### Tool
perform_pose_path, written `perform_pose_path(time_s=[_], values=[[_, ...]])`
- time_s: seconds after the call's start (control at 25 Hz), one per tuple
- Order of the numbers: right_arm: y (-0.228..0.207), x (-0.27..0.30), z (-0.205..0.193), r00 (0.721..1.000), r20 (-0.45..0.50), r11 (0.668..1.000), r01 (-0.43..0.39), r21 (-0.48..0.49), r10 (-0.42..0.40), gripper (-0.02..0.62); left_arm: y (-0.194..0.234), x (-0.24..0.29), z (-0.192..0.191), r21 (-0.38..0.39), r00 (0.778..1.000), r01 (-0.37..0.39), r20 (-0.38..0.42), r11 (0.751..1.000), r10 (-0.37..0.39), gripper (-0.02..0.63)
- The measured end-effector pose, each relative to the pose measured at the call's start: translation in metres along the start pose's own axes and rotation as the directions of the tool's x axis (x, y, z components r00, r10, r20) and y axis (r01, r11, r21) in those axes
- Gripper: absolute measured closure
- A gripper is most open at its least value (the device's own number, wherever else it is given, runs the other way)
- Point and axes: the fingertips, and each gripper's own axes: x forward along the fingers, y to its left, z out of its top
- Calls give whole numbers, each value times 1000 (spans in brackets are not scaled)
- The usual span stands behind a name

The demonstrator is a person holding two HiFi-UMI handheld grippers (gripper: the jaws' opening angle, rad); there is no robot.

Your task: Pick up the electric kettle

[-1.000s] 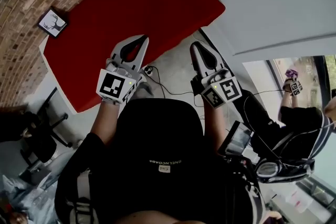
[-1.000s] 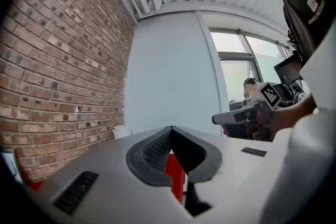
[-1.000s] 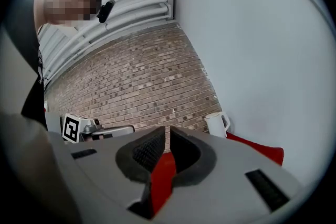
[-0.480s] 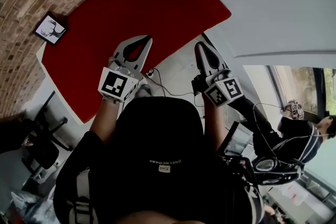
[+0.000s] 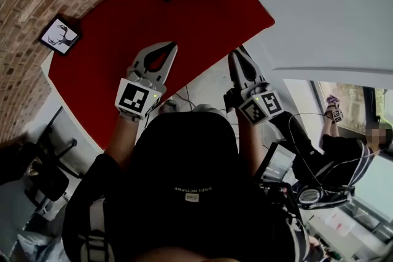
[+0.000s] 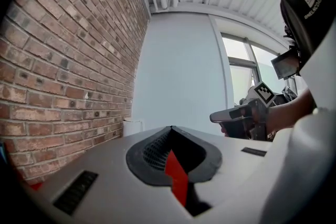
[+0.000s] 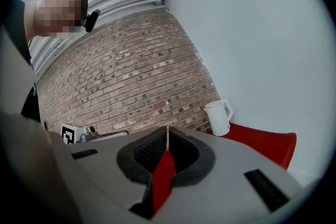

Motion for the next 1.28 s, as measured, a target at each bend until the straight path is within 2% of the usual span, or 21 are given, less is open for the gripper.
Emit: perform_pose_path(time_s=[0.08,0.28,0.4,0.52,0.64,1.04,1.16,1.28], values=[[6,6,4,1000,12,1000,-9,22,8,577,5,-3,0,6,1000,-3,8,1000,2,600],[8,11,3,1000,6,1000,-9,-2,9,577,14,-10,1,-13,1000,-25,10,1000,25,600],[8,13,1,1000,-1,1000,-19,-24,19,577,17,-13,-1,19,999,-33,-8,999,33,600],[9,19,0,999,-11,999,-35,-30,35,577,21,-14,-1,-11,999,-47,-3,999,47,600],[5,27,2,999,-10,998,-48,-28,48,577,25,-12,-1,-5,998,-63,-9,998,63,600],[-12,61,7,991,-11,991,-133,-14,133,577,33,5,1,27,991,-133,-20,991,134,600],[-14,71,10,986,-7,986,-166,7,166,577,38,9,-1,57,987,-155,-29,986,157,600],[-26,79,8,984,-18,985,-175,12,175,577,41,15,-3,42,982,-183,-41,982,185,600]])
